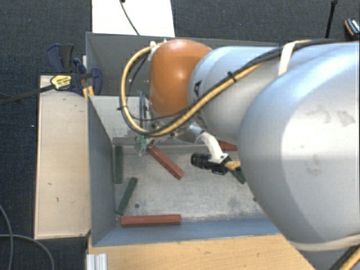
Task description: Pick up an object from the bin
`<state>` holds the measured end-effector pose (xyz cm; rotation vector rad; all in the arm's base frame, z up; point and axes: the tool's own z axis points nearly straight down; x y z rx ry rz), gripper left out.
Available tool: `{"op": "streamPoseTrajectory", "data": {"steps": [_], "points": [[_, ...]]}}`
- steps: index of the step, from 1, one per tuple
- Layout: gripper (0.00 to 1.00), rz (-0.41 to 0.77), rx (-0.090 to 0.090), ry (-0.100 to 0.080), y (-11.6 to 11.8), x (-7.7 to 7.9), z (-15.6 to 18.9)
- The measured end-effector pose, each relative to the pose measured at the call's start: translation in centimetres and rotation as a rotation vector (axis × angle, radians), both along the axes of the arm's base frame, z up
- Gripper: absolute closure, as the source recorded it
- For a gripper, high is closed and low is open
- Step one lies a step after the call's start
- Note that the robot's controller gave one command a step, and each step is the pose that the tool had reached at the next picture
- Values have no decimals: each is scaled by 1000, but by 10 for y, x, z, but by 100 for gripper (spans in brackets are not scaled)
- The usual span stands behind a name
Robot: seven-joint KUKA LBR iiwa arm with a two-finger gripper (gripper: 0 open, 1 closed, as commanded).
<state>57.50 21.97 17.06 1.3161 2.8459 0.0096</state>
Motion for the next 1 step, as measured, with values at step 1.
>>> {"op": "streamPoseTrajectory", "data": {"steps": [1], "points": [[100,7,-2,4,0,1,14]]}}
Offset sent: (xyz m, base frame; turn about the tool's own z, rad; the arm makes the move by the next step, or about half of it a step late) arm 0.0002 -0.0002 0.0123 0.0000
